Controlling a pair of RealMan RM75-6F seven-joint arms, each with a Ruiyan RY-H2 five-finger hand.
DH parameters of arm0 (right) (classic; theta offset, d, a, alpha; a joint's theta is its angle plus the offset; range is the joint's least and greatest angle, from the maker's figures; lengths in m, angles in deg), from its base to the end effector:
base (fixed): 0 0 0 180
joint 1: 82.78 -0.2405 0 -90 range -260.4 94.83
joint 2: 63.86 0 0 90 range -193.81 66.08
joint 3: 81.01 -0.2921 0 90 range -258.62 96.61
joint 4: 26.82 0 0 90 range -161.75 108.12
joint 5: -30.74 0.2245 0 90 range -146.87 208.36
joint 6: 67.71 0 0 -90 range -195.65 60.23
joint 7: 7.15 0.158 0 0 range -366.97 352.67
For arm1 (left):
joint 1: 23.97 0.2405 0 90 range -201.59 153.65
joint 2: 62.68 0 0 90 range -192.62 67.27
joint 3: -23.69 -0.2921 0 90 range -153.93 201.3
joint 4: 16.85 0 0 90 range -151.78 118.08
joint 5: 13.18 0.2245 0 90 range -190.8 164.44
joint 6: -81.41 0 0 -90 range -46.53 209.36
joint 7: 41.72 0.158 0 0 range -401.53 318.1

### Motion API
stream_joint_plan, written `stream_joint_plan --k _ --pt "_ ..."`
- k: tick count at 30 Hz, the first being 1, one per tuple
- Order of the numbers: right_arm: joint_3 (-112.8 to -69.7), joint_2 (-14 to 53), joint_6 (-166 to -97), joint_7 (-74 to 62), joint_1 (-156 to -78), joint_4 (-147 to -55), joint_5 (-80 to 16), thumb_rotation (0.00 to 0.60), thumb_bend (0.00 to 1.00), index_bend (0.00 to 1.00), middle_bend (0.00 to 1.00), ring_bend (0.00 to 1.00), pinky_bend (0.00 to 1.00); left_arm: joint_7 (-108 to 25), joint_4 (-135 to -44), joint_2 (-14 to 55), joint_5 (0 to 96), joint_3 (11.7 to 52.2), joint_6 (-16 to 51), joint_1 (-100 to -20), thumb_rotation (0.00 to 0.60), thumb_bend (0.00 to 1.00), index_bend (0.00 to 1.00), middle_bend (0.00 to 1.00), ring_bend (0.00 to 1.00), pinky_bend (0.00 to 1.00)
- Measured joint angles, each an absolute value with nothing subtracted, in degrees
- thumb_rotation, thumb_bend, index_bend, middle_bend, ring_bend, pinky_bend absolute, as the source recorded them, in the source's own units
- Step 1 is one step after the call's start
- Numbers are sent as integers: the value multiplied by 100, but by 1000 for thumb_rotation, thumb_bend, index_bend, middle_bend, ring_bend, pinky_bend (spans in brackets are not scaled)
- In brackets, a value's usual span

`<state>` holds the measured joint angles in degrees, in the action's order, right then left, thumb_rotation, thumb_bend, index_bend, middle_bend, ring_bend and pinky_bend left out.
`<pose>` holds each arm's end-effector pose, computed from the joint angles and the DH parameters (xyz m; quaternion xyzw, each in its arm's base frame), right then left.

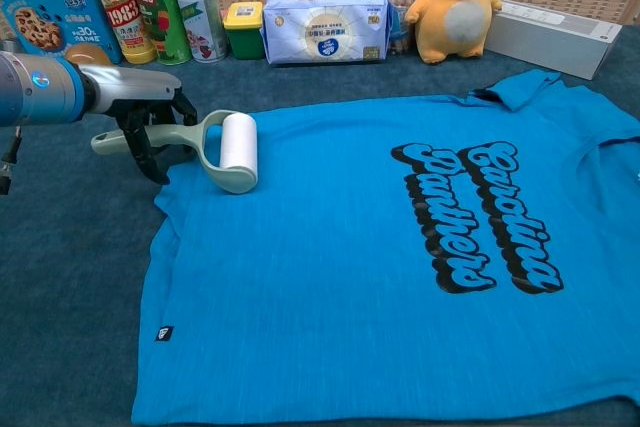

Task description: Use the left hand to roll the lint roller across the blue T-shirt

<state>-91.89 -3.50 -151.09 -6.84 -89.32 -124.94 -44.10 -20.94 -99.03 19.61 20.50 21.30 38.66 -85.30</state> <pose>-0.3402 -0.2355 0.2029 0.5124 -0.4044 0.4188 0.6312 -0.1838 0.4317 -0.0267 -0.7682 -0.4422 -0.2060 0.4146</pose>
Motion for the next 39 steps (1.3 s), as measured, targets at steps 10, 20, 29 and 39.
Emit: stream_joint_plan --k 10,20,29,39 --pt "-9185 -350 -15122 -687 -8926 -12506 -4427 600 0 62 0 0 0 -2049 -9855 2038 2365 2286 3605 -8363 600 130 721 794 639 741" --pt "-9190 -349 -15121 -694 -8928 -12506 -4416 600 0 61 0 0 0 -1987 -9734 2164 2642 2447 3378 -8184 600 388 817 836 701 849" --pt "-9195 -356 -15160 -697 -8913 -12533 -4432 600 0 61 0 0 0 -1767 -9550 2431 2813 2593 2993 -8024 600 469 916 884 777 956" --pt "-9195 -383 -15193 -653 -8893 -12555 -4464 600 0 61 0 0 0 -1729 -9603 2496 2755 2794 3047 -7884 600 808 942 893 786 962"
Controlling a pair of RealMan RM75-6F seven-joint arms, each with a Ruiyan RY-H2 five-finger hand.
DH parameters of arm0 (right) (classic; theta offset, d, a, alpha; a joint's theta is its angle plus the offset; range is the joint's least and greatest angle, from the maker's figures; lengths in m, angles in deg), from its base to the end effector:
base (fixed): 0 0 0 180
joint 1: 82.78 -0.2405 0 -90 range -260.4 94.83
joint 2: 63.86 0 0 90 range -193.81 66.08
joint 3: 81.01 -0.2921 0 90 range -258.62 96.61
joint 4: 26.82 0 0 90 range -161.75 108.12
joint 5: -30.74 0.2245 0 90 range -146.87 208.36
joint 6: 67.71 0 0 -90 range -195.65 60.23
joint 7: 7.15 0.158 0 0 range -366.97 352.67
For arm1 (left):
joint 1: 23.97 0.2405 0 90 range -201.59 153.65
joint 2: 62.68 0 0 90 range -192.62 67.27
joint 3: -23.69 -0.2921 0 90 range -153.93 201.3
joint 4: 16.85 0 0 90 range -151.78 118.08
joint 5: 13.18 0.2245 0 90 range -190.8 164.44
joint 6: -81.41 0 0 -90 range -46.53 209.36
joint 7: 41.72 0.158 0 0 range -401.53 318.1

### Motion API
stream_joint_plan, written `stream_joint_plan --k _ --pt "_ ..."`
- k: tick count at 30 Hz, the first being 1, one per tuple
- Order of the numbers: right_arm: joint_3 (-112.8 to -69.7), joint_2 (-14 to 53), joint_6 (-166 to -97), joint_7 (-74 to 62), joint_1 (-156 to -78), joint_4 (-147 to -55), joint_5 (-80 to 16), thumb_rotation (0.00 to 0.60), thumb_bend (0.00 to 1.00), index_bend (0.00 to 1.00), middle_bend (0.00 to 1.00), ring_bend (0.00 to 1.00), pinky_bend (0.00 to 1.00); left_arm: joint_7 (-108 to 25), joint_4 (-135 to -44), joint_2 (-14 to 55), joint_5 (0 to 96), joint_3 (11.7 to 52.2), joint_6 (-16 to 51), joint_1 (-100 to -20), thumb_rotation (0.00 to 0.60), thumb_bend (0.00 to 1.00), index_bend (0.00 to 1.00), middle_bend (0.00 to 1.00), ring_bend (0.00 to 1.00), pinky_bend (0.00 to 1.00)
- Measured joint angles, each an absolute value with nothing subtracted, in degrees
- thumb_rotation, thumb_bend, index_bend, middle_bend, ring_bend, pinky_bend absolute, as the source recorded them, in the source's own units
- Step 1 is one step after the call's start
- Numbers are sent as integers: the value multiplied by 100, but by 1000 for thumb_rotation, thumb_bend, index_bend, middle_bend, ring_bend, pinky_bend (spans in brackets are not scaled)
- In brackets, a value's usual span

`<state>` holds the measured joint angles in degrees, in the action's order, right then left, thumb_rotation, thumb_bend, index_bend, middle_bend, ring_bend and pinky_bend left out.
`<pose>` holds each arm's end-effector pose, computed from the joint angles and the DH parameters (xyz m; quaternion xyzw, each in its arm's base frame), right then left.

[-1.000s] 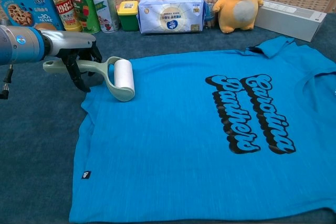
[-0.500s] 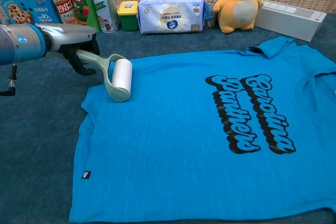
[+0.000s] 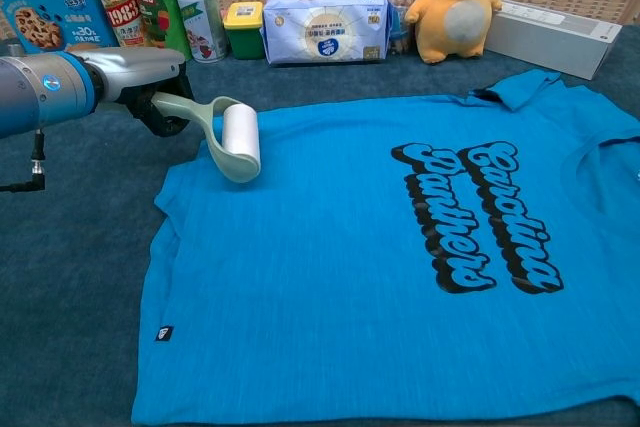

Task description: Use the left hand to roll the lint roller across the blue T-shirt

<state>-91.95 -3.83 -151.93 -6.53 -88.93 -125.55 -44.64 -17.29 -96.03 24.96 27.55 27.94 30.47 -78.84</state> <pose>-0.3375 -0.2331 0.2056 0.5098 -0.4017 0.4254 0.6307 -0.1789 0.4317 -0.0350 -0.7437 -0.4088 -0.2714 0.4540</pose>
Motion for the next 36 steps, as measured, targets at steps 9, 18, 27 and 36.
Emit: stream_joint_plan --k 9,18,27,36 --pt "-9189 -389 -15193 -642 -8890 -12568 -4483 600 0 62 0 0 0 -1605 -10029 2238 2664 2858 3262 -7888 600 899 942 893 786 962" --pt "-9194 -395 -15165 -614 -8897 -12569 -4467 600 0 61 0 0 0 -2126 -9955 2201 3611 2922 3221 -7717 600 895 941 893 786 962" --pt "-9191 -415 -15052 -527 -8925 -12542 -4430 600 0 61 0 0 0 -2445 -9513 2411 3919 3015 3293 -7626 600 896 941 893 786 962" --pt "-9178 -472 -14878 -318 -8972 -12488 -4409 600 0 62 0 0 0 -2392 -8966 2836 3920 3088 3501 -7697 600 895 941 893 785 962"
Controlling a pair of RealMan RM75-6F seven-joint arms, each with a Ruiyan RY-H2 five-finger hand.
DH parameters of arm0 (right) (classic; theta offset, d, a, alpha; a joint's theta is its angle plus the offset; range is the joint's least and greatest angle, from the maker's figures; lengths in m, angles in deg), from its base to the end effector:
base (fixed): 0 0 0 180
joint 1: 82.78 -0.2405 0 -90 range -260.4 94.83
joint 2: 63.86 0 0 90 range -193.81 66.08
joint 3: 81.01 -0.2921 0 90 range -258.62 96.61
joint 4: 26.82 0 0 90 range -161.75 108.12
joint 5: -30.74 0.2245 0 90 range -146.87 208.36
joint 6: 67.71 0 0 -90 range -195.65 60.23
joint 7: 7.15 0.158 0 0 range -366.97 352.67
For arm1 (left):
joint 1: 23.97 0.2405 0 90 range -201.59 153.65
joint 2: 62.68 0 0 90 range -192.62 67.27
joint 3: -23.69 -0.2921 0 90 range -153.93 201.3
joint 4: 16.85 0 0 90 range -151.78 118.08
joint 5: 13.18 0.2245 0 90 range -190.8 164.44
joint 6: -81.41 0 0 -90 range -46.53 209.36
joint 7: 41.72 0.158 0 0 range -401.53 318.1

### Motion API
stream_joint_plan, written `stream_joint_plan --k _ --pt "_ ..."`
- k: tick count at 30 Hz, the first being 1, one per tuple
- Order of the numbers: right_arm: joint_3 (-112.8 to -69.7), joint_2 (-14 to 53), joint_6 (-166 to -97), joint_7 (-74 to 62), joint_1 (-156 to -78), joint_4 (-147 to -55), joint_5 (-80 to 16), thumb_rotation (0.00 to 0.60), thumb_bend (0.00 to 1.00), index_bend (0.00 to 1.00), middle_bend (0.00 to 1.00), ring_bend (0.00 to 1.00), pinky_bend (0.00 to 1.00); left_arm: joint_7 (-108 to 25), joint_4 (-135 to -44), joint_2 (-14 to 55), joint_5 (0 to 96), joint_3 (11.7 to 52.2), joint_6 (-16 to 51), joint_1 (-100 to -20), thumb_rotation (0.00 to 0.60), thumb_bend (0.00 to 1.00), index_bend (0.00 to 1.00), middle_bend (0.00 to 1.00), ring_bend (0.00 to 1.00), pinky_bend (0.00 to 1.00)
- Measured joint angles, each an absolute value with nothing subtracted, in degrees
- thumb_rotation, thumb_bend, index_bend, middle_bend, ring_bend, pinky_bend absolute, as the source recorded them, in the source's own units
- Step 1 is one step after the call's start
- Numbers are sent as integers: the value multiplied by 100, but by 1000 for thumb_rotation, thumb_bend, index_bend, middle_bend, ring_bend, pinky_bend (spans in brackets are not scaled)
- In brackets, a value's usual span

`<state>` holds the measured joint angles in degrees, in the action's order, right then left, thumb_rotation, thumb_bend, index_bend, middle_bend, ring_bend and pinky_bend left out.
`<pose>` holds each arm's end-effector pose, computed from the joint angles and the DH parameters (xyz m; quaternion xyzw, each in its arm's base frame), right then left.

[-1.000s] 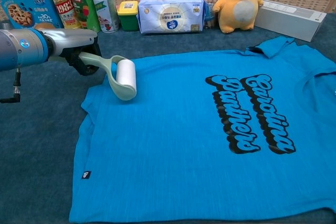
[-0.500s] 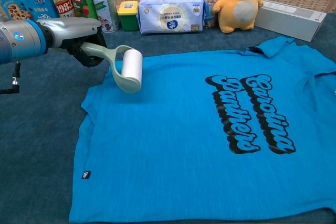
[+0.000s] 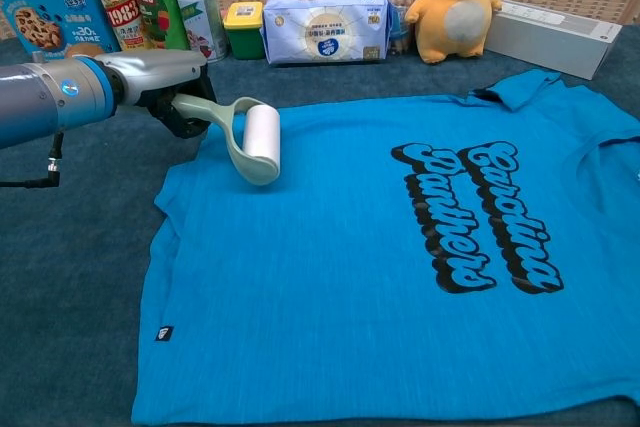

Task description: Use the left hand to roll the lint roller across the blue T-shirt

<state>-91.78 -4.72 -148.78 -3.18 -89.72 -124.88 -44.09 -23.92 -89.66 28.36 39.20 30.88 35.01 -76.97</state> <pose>-0.3419 -0.2382 0.2046 0.5128 -0.4250 0.4243 0.6135 -0.1705 0.4376 -0.0520 -0.7616 -0.3895 -0.3036 0.4196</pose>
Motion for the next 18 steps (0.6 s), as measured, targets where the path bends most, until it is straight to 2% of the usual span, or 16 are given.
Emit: stream_joint_plan --k 18 --pt "-9220 -583 -14808 -82 -8971 -12454 -4316 600 0 61 0 0 0 -1809 -8504 3331 3605 3269 3741 -8011 600 894 941 893 786 962"
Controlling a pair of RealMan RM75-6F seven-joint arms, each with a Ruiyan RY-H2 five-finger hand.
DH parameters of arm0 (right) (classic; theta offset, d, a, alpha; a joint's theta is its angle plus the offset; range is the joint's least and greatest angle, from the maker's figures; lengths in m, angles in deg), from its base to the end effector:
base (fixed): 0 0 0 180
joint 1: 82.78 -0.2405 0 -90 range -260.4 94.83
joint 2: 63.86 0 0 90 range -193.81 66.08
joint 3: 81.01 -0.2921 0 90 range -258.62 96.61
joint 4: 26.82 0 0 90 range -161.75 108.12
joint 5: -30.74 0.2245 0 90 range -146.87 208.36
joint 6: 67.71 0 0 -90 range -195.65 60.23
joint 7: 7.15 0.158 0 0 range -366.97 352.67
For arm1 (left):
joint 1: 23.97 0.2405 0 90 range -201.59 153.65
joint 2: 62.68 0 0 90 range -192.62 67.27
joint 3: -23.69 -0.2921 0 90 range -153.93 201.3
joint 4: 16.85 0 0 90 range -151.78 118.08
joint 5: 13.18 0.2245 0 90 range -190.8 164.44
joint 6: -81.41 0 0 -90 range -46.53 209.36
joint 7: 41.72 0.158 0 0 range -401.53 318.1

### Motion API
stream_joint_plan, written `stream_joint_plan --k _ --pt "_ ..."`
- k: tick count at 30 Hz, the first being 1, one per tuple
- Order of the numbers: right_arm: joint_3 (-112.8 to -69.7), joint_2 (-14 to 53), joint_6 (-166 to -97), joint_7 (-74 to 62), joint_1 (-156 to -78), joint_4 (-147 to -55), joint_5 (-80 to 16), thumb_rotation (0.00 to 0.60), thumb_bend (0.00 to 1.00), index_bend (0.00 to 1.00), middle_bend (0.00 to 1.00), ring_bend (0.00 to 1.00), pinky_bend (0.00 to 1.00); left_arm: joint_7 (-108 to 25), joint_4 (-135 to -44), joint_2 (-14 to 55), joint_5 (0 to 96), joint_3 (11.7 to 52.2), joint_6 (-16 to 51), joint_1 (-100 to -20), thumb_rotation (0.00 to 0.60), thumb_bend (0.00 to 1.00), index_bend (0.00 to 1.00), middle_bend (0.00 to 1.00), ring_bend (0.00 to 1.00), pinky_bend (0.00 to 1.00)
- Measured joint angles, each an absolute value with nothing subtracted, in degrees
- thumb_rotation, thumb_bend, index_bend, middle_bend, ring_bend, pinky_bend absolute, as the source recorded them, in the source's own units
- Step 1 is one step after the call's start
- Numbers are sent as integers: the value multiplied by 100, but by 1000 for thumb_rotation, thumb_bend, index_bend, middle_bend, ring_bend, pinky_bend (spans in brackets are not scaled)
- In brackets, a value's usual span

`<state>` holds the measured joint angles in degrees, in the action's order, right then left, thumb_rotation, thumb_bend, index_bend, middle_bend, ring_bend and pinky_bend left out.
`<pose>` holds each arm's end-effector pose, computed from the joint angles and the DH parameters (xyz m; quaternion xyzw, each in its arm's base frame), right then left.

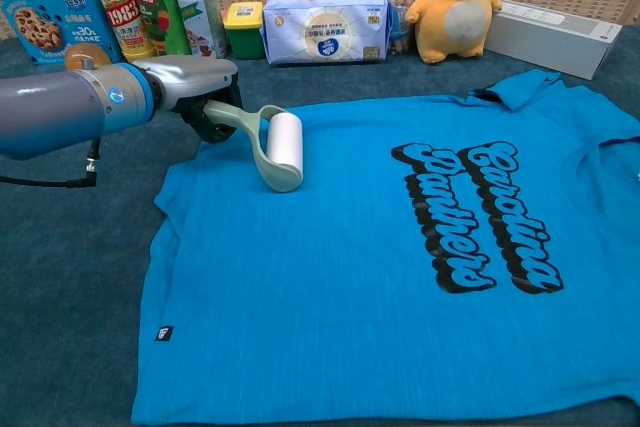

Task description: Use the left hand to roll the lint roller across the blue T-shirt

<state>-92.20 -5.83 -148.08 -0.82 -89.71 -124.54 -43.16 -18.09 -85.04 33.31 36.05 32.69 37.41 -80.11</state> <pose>-0.3459 -0.2397 0.2129 0.5031 -0.4329 0.4281 0.6133 -0.1471 0.4473 -0.0793 -0.7778 -0.3679 -0.2881 0.4205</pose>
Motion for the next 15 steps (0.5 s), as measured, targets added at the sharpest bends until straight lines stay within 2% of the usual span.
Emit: stream_joint_plan --k 15 --pt "-9268 -635 -14810 51 -8961 -12417 -4256 600 0 61 0 0 0 -1175 -8247 3727 3166 3429 3943 -8511 600 891 941 893 786 962"
